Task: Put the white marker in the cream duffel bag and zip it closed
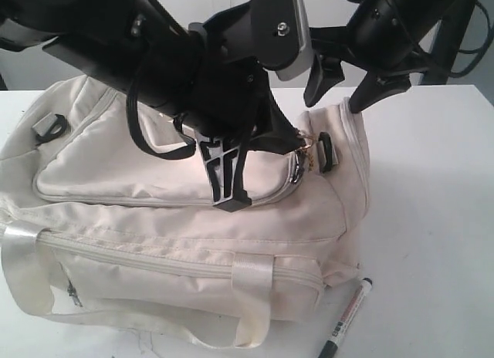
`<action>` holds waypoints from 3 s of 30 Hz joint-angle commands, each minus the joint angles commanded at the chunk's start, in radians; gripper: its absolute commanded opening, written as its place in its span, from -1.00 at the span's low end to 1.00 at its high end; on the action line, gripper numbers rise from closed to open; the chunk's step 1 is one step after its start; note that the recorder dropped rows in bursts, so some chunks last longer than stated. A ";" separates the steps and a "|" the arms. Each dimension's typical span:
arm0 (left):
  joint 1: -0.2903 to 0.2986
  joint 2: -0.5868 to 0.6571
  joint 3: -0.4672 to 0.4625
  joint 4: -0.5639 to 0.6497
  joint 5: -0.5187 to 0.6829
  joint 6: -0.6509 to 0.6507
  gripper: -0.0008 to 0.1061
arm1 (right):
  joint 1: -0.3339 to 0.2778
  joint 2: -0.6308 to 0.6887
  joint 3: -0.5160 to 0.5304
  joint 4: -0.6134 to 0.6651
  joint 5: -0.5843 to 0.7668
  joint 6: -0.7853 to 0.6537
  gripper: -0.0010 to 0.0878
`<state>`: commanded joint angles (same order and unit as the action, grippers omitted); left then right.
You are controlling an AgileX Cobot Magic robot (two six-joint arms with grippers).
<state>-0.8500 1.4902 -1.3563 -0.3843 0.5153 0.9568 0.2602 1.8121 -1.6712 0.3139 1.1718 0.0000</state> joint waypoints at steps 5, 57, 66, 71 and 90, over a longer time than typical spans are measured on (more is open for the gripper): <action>0.000 0.000 0.000 0.000 0.000 0.000 -0.99 | 0.000 0.004 -0.060 -0.099 -0.023 0.000 0.28; 0.070 0.081 0.000 -0.042 -0.126 -0.020 -0.99 | 0.034 -0.015 -0.121 0.048 -0.013 -0.125 0.15; 0.070 0.081 0.000 -0.049 -0.127 -0.023 -0.99 | 0.099 0.036 -0.120 -0.062 -0.024 -0.101 0.14; 0.070 0.081 0.000 -0.053 -0.127 -0.023 -0.99 | 0.118 0.058 -0.120 -0.064 -0.045 -0.101 0.14; 0.070 0.077 0.000 -0.057 -0.118 -0.023 -0.99 | 0.118 0.100 -0.120 -0.089 -0.209 -0.011 -0.98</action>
<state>-0.7796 1.5672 -1.3563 -0.4413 0.3977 0.9337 0.3783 1.9121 -1.7907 0.2246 0.9627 -0.0111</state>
